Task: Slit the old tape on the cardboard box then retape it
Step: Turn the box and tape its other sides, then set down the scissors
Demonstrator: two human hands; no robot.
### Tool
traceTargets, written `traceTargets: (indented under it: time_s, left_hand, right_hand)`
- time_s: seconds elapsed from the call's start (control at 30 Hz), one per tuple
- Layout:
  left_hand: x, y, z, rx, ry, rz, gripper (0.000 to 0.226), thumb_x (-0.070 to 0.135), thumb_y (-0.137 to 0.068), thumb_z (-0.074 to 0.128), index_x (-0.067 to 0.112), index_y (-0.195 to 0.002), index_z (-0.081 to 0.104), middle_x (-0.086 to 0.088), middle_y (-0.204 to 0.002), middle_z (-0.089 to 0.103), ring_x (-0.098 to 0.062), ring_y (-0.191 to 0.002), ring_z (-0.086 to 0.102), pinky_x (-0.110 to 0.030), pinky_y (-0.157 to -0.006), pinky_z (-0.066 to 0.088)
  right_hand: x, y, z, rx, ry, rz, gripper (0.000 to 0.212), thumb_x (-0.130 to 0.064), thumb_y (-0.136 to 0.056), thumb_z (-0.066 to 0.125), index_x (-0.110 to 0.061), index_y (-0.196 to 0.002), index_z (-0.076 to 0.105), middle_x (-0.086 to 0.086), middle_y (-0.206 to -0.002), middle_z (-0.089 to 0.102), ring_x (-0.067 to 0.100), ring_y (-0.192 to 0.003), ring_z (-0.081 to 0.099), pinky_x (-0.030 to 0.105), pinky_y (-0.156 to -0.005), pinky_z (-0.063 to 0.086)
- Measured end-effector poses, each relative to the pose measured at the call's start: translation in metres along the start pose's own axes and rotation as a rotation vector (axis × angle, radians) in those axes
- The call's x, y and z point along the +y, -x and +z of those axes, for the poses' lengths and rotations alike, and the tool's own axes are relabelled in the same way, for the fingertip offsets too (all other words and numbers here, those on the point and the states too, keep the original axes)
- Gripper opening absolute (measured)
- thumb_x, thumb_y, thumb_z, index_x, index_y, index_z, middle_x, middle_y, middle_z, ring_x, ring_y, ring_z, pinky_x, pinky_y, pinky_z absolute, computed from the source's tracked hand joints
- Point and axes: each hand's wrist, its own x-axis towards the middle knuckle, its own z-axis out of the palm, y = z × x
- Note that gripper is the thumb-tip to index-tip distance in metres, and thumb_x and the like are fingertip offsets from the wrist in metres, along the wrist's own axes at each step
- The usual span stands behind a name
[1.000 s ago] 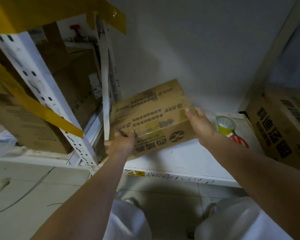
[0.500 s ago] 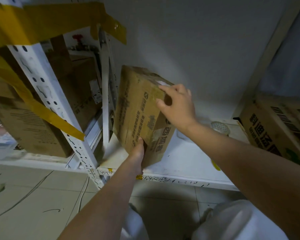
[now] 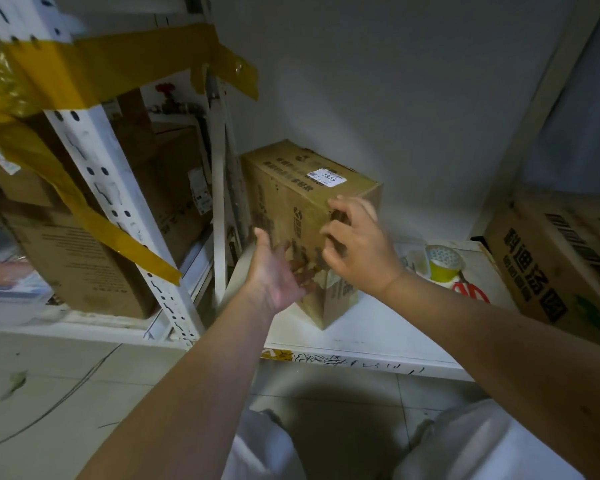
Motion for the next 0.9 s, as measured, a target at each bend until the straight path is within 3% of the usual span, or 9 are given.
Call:
traceTargets:
  time_s: [0.1,0.2,0.33,0.4,0.5,0.6,0.67,0.77,0.9]
  left_hand:
    - [0.015,0.002,0.008,0.054,-0.053,0.026,0.099,0.092,-0.066,0.033,0.026,-0.140,0.040,-0.014,-0.136,0.054,-0.036,-0.124,0.049,-0.052,-0.101,0.038]
    - [0.035,0.001,0.014,0.222,-0.168,0.157,0.121,0.097,-0.037,0.054,0.042,-0.142,0.035,-0.003,-0.145,0.046,-0.031,-0.131,0.044,-0.057,-0.105,0.032]
    - [0.067,0.012,0.018,0.559,-0.347,0.442,0.100,0.069,-0.075,0.060,0.033,-0.152,0.008,-0.003,-0.159,0.014,-0.033,-0.141,0.025,-0.053,-0.112,0.028]
    - [0.083,0.013,0.004,0.708,-0.377,0.498,0.096,0.058,-0.081,0.062,0.029,-0.153,0.005,-0.005,-0.158,0.013,-0.035,-0.140,0.026,-0.053,-0.110,0.032]
    - [0.093,0.020,-0.020,0.737,-0.359,0.524,0.094,0.051,-0.080,0.067,0.030,-0.151,0.008,-0.008,-0.153,0.025,-0.035,-0.135,0.035,-0.052,-0.108,0.036]
    - [0.090,0.029,-0.027,0.702,-0.376,0.546,0.069,0.046,-0.081,0.067,0.029,-0.135,0.028,-0.007,-0.134,0.043,-0.030,-0.117,0.050,-0.049,-0.099,0.046]
    - [0.089,0.032,-0.027,0.688,-0.351,0.535,0.053,0.042,-0.083,0.068,0.028,-0.122,0.034,-0.005,-0.122,0.045,-0.028,-0.108,0.053,-0.050,-0.094,0.050]
    - [0.087,0.040,-0.025,0.688,-0.293,0.483,0.041,0.035,-0.087,0.065,0.028,-0.111,0.033,-0.004,-0.111,0.047,-0.028,-0.102,0.056,-0.051,-0.089,0.052]
    - [0.078,0.046,-0.023,0.701,-0.285,0.567,0.032,0.026,-0.091,0.060,0.024,-0.110,0.033,-0.007,-0.116,0.052,-0.023,-0.102,0.058,-0.043,-0.090,0.053]
  right_hand:
    - [0.001,0.001,-0.006,-0.001,0.006,-0.022,0.016,-0.004,-0.073,0.066,-0.001,-0.088,0.069,0.017,-0.109,0.064,0.039,-0.112,0.055,0.042,-0.093,0.049]
    - [-0.003,0.000,-0.012,-0.007,-0.004,-0.037,0.015,-0.008,-0.075,0.060,-0.003,-0.087,0.066,0.014,-0.104,0.065,0.035,-0.109,0.056,0.041,-0.093,0.048]
    - [-0.019,0.007,-0.013,0.046,-0.021,-0.134,0.009,-0.008,-0.073,0.060,-0.002,-0.079,0.063,0.013,-0.091,0.063,0.035,-0.097,0.058,0.038,-0.088,0.047]
    - [-0.021,0.011,-0.015,0.072,-0.021,-0.167,0.009,-0.010,-0.078,0.058,-0.002,-0.078,0.062,0.012,-0.084,0.060,0.034,-0.089,0.058,0.038,-0.084,0.048]
    - [-0.020,0.014,-0.020,0.089,-0.053,-0.108,0.016,-0.014,-0.088,0.051,-0.002,-0.083,0.060,0.009,-0.082,0.055,0.025,-0.080,0.050,0.034,-0.070,0.044]
    - [-0.026,0.008,-0.023,0.110,-0.089,0.185,0.015,-0.017,-0.090,0.052,-0.004,-0.097,0.055,0.003,-0.092,0.048,0.015,-0.085,0.044,0.032,-0.073,0.044]
    - [-0.025,-0.004,-0.027,0.050,-0.163,0.648,0.043,-0.029,-0.089,0.060,-0.006,-0.122,0.046,0.006,-0.113,0.046,0.020,-0.103,0.047,0.035,-0.090,0.044]
    - [-0.021,-0.023,-0.037,-0.265,-0.800,1.283,0.055,-0.047,-0.088,0.059,-0.022,-0.132,0.039,0.005,-0.126,0.054,0.028,-0.117,0.051,0.051,-0.099,0.041]
    - [-0.006,-0.022,-0.039,-0.329,-0.968,1.206,0.039,-0.031,-0.092,0.059,-0.033,-0.129,0.044,-0.004,-0.124,0.060,0.022,-0.116,0.054,0.058,-0.097,0.043]
